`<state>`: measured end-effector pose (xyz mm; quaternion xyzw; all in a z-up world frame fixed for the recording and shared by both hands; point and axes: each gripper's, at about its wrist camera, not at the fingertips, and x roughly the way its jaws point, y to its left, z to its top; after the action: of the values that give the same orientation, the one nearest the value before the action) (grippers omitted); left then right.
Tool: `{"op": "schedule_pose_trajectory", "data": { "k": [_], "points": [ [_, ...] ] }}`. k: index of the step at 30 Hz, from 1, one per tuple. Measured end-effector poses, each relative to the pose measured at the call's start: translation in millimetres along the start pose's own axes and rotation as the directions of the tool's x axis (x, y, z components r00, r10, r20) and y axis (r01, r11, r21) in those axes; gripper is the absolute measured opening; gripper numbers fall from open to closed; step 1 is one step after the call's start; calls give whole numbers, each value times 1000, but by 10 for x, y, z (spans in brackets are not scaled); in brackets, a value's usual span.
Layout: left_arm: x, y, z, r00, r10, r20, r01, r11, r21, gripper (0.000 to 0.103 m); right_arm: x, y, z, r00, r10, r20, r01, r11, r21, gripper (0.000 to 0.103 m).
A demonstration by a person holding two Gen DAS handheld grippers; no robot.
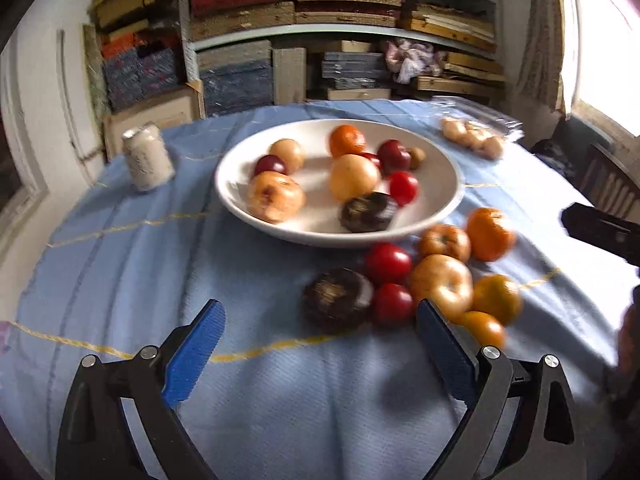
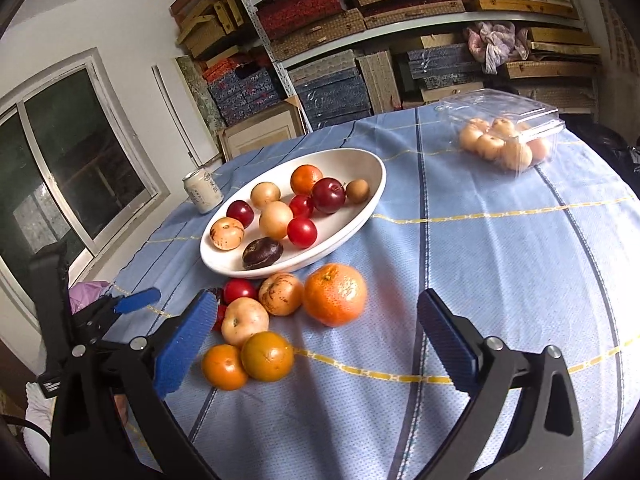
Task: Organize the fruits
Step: 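Close left gripper on the dark purple fruit while right gripper closes on an orange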
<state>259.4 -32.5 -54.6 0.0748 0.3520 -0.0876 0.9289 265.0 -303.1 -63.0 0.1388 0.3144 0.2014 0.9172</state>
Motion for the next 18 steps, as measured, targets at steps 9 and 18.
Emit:
{"op": "schedule_pose_trajectory", "data": {
  "k": [9,18],
  "points": [
    [246,238,72,995,-33,-98,26,997,-79,97,15,23,-7,1000,20,-16,-20,1000,18,98],
    [437,246,190,990,-21,-139,11,998,-69,99,38,22,-23,999,35,-31,-34,999,31,98]
  ]
}}
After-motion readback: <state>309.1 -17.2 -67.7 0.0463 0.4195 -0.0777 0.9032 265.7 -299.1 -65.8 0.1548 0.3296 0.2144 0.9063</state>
